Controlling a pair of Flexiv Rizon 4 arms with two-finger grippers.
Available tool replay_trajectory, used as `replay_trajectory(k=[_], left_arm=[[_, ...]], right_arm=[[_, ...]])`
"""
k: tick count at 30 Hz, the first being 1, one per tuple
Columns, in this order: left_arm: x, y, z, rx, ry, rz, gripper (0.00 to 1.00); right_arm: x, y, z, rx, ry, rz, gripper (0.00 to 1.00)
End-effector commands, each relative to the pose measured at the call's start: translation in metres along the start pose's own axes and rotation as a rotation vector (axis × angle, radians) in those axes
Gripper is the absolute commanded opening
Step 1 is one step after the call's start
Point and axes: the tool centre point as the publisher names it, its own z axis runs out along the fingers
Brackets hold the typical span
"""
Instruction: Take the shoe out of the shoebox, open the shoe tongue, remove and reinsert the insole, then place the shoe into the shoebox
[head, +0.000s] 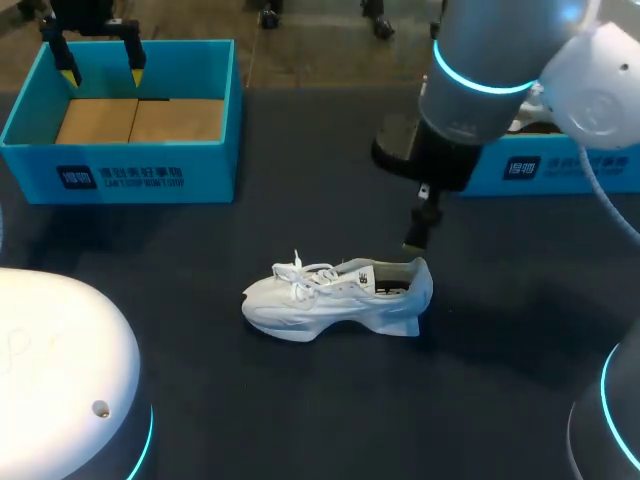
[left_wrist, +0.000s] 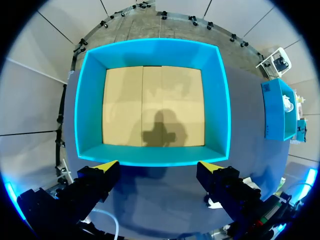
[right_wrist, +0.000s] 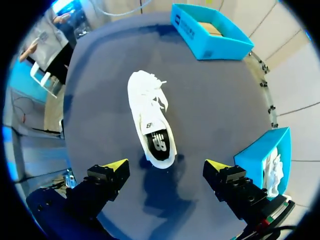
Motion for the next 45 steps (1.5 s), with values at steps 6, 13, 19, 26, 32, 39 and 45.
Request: replay_trajectory(k=[6, 13, 19, 26, 32, 39, 45], left_arm=[[0.000, 0.000, 0.000, 0.000, 0.000, 0.000, 1.00], [0.000, 0.000, 0.000, 0.000, 0.000, 0.000, 1.00], [0.000, 0.000, 0.000, 0.000, 0.000, 0.000, 1.00], [0.000, 0.000, 0.000, 0.000, 0.000, 0.000, 1.00], [0.000, 0.000, 0.000, 0.000, 0.000, 0.000, 1.00], [0.000, 0.000, 0.000, 0.000, 0.000, 0.000, 1.00], [0.000, 0.000, 0.000, 0.000, 0.000, 0.000, 1.00]], right_arm=[[-0.002, -0.033, 0.016, -0.418, 0.045, -0.091, 1.00], [-0.008, -0.049, 0.028, -0.528, 0.070, -0.102, 1.00], [-0.014, -0.063, 0.038, -0.657, 0.046, -0.120, 1.00], [-0.019, -0.081, 0.051, -0.775, 0.041, -0.129, 1.00], [-0.022, -0.093, 0.064, -0.847, 0.074, -0.162, 1.00], [-0.023, -0.111, 0.084, -0.899, 0.093, -0.147, 1.00], [-0.022, -0.119, 0.092, -0.911, 0.074, -0.126, 1.00]])
